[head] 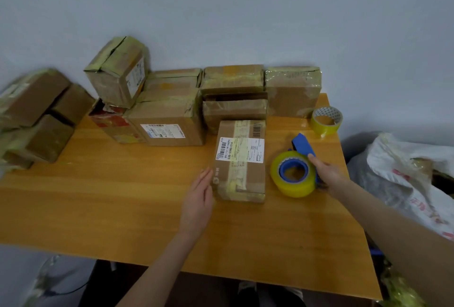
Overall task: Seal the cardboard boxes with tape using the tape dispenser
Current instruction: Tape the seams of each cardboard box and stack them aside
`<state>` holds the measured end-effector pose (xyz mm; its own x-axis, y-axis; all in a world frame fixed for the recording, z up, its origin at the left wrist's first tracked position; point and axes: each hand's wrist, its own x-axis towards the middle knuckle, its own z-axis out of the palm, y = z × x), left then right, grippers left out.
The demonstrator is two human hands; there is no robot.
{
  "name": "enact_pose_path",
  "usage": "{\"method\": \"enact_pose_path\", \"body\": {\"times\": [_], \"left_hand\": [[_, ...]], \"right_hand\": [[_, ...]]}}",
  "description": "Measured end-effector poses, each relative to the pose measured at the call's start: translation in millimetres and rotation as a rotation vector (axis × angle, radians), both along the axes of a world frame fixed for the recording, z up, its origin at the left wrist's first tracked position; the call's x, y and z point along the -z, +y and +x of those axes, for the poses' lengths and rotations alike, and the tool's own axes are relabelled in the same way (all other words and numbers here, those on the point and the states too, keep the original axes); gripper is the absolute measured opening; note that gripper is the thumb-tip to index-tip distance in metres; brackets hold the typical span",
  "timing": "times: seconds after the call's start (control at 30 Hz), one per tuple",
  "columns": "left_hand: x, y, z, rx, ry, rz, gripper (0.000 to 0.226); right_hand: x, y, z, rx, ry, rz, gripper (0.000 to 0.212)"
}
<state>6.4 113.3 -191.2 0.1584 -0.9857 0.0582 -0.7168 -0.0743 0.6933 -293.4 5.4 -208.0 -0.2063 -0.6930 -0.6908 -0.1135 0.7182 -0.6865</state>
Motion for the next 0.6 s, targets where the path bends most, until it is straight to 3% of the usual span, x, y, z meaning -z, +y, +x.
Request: {"method": "enact_pose_path", "body": {"times": [0.1, 0.2, 0.33, 0.43, 0.6], "left_hand": [[-2, 3, 8, -0.036, -0.009, -0.025, 0.039], [-2, 5, 1, 0.061, -0.141, -0.055, 0.044], [13, 7, -22, 0.385, -0.441, -0.026, 0.052], [27, 4, -26, 0.454, -0.589, 0.030, 0.063], [32, 3, -14, 0.268, -0.482, 0.204, 0.072]], "right_hand": [[-10, 4, 3, -0.228, 0.286, -0.090, 0.050], [-25, 18, 29, -0.531, 0.682, -0.403, 0.050], [-21, 81, 106, -0.948, 0.803, -0.788, 0.050], [7, 99, 123, -1.140, 0.878, -0.677, 0.065], [13, 103, 125, -1.102, 0.930, -0.684, 0.071]]}}
